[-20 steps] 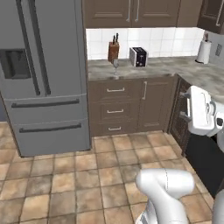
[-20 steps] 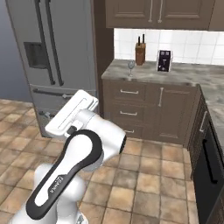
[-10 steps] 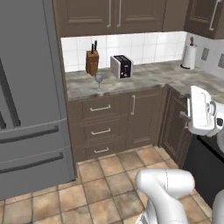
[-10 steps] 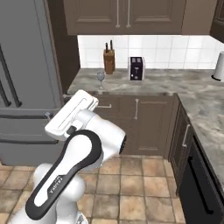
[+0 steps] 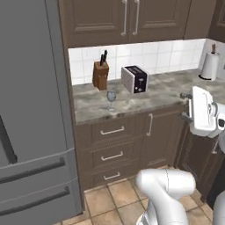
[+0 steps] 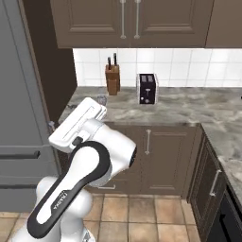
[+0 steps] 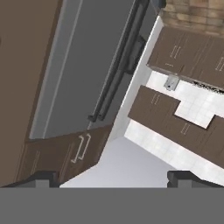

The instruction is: Retrieve the wine glasses from the counter and place one next to each plate.

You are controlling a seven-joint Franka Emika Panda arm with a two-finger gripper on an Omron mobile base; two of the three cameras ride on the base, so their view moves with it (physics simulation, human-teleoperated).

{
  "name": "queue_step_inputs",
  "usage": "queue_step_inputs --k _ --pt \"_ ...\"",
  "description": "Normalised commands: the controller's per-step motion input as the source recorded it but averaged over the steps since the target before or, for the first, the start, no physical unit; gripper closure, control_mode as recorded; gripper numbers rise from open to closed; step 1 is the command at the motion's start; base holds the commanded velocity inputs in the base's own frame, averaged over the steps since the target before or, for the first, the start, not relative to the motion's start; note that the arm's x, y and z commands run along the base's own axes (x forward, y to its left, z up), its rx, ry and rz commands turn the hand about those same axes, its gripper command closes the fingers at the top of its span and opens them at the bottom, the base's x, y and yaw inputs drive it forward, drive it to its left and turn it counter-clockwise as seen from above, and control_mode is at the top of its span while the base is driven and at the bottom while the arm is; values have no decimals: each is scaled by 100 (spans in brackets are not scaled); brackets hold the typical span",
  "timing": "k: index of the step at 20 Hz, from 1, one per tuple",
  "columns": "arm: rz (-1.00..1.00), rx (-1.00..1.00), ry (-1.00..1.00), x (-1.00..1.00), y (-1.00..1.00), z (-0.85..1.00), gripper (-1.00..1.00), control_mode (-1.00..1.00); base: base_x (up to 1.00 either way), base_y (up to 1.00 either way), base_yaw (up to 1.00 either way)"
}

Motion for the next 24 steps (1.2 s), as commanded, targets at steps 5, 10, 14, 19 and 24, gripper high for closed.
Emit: queue_step_inputs --k 5,10,14,19,24 --pt "0 0 0 0 0 0 -100 100 100 0 10" --pt "0 0 0 0 0 0 -100 100 75 -1 23" --pt "0 0 0 0 0 0 -100 100 46 -19 27" --pt "0 0 0 0 0 0 -100 100 30 -34 28" --pt "0 0 0 0 0 0 -100 100 33 -40 27"
